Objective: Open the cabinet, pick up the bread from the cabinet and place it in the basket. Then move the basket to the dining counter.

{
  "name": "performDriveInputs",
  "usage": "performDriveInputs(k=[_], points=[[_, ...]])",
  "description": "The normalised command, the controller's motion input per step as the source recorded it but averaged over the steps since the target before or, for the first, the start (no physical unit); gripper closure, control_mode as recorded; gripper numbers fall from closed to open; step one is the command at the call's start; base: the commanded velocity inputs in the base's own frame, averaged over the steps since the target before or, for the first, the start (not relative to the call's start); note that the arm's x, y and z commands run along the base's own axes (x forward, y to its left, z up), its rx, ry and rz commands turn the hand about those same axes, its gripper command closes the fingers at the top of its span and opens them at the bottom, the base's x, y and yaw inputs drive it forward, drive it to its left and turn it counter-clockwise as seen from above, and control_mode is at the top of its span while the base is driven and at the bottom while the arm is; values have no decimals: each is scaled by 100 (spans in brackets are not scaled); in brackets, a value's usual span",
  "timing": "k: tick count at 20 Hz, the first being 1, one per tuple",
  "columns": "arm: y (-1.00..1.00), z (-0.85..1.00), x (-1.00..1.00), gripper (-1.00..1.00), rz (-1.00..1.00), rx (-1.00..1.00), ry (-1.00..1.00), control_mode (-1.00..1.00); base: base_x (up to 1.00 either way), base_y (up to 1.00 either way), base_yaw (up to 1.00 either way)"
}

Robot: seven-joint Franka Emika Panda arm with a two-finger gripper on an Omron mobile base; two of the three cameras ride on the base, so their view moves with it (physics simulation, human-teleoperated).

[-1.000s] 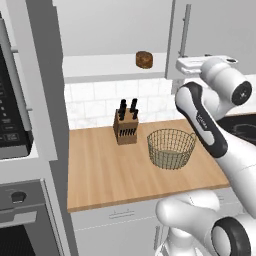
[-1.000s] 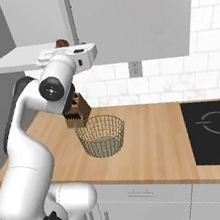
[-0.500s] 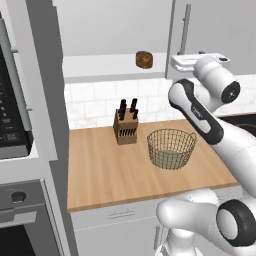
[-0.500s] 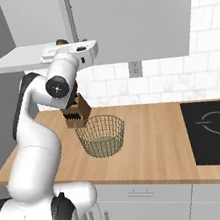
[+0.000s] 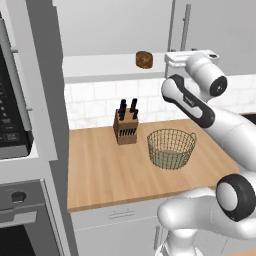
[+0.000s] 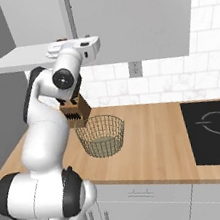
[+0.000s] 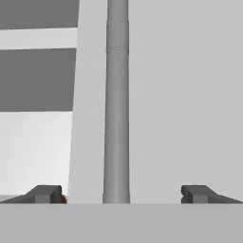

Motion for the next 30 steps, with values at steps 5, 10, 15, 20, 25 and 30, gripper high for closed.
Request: performDriveInputs(k=[5,10,15,20,25,30], points=[[0,0,39,-100,0,0,0,-100,0,0,0],[0,0,26,100,0,0,0,-100,0,0,0],[0,0,0,100,0,0,0,-100,0,0,0],[-4,3,-19,100,-1,0,0,-100,0,0,0],[-47,4,-67,100,-5,0,2,-100,0,0,0],[-68,0,-93,100,-7,0,2,-100,0,0,0]])
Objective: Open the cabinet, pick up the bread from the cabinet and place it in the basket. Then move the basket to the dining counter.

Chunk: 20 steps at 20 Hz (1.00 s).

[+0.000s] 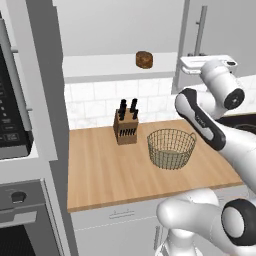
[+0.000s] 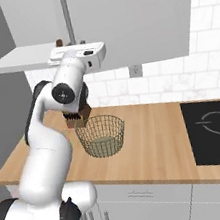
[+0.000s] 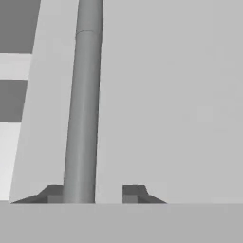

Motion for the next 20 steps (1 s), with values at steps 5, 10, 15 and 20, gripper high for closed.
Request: performDriveInputs(k=[5,10,15,20], points=[[-71,0,-97,100,-8,0,3,-100,0,0,0],[-75,0,-100,100,-11,0,3,-100,0,0,0],[-75,0,-100,100,-12,0,3,-100,0,0,0],[-63,0,-96,100,-13,0,3,-100,0,0,0]])
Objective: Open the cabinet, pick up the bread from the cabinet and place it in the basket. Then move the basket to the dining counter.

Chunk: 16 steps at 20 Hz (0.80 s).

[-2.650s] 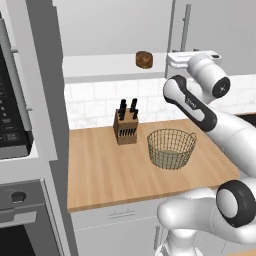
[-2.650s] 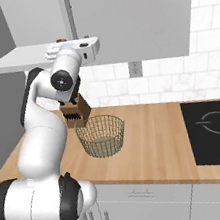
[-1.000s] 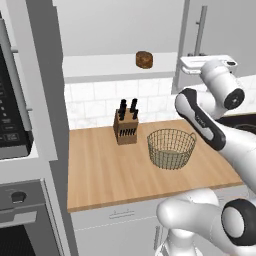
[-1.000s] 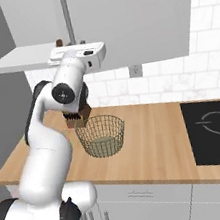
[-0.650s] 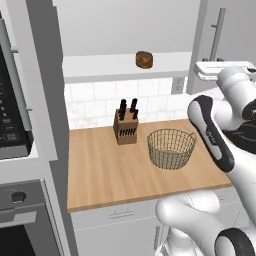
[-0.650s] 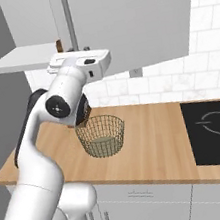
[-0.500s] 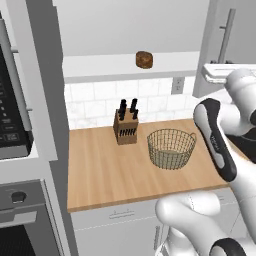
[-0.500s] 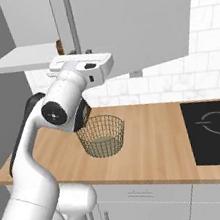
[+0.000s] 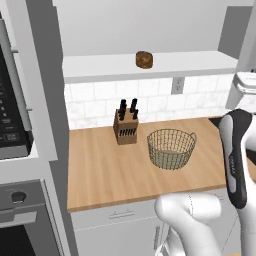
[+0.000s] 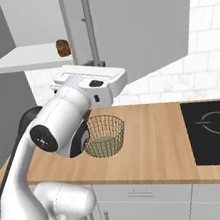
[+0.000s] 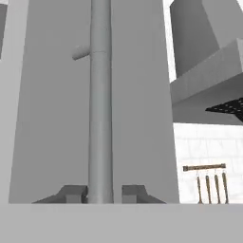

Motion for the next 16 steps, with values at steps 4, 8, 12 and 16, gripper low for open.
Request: performDriveInputs(k=[4,8,12,16], points=[[-44,0,-71,100,-12,0,1,-100,0,0,0],[-4,0,-13,-100,-3,0,0,-100,0,0,0],[0,0,-4,-100,0,0,0,-100,0,0,0],[6,0,-83,-100,-2,0,0,-100,0,0,0]])
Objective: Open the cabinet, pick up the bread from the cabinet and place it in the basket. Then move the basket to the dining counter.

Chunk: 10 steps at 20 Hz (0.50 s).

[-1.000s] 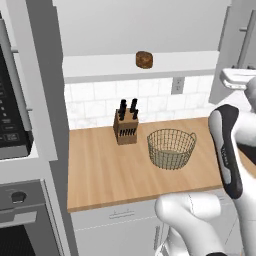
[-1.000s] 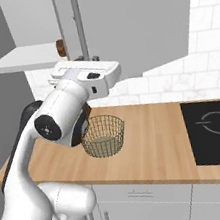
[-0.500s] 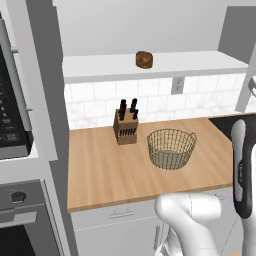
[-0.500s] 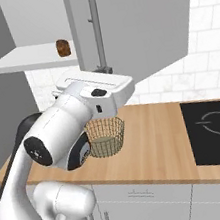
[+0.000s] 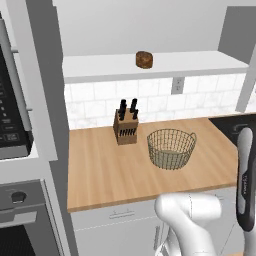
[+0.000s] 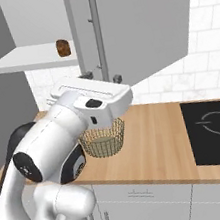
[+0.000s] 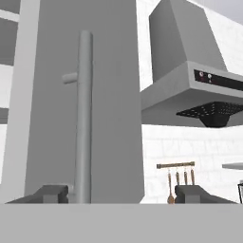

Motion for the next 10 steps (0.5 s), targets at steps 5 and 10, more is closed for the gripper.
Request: performDriveInputs(k=[5,10], points=[[54,1,-90,-100,0,0,0,-100,0,0,0],[100,0,-8,-100,-15,0,0,-100,0,0,0]])
